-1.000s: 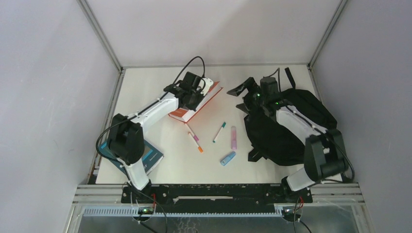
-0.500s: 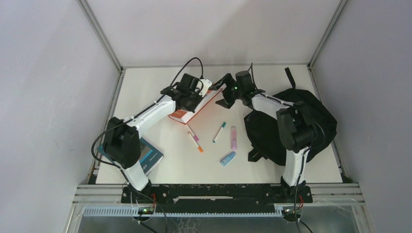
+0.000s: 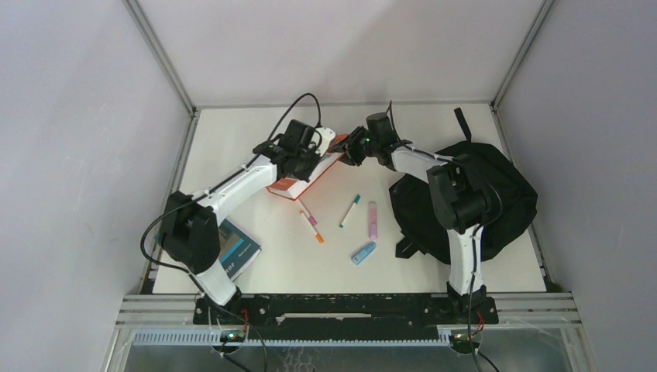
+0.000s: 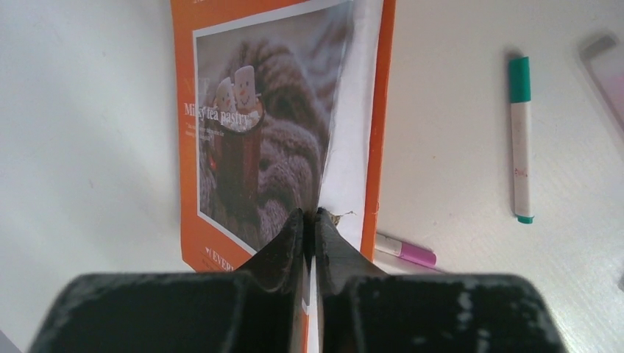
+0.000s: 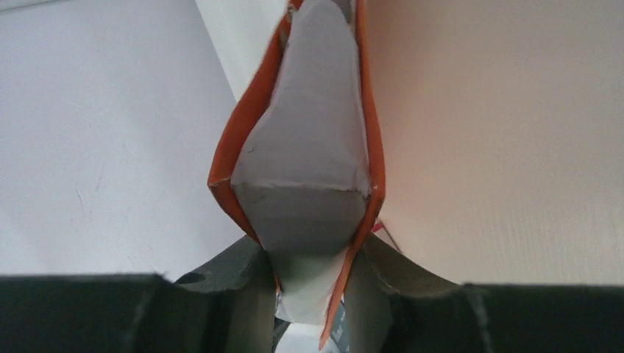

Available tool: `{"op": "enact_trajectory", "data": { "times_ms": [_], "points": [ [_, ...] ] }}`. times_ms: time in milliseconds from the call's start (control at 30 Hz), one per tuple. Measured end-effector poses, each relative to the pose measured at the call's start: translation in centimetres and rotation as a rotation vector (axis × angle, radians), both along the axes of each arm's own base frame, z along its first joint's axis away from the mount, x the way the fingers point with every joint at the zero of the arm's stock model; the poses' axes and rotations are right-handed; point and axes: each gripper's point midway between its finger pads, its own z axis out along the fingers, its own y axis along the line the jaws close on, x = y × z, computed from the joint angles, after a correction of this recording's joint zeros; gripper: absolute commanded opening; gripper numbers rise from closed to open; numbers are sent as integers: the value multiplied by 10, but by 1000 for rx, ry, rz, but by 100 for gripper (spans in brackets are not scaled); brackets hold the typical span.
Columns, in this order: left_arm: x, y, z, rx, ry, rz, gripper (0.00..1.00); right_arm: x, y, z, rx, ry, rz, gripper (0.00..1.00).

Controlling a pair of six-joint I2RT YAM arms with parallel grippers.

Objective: Pack the student bag
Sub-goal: Pick up the book from the center of the board.

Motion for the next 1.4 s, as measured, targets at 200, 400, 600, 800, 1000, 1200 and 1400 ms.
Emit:
{"op": "enact_trajectory", "data": {
  "times_ms": [200,400,600,800,1000,1200,1400],
  "points": [
    [3,12,13,1,-38,93,100,-1,2,1,2,-15,16,24],
    [-12,25,47,-85,-58,225,100,-8,-1,-10,6,-9,11,24],
    [-45,72,101,-433,-90,501,100,-21,-7,-5,24,-34,7,24],
    [-75,124,57,-779,53,877,100,-30,-11,0,43,-57,4,24],
    [-105,109,-15,-953,319,1099,100,-28,-7,10,96,-80,0,24],
    [-92,107,-7,-1166,333,1182,100,-26,-2,24,156,-116,5,24],
    [-80,102,11,-1351,304,1161,100,-30,1,31,229,-129,7,24]
  ]
}}
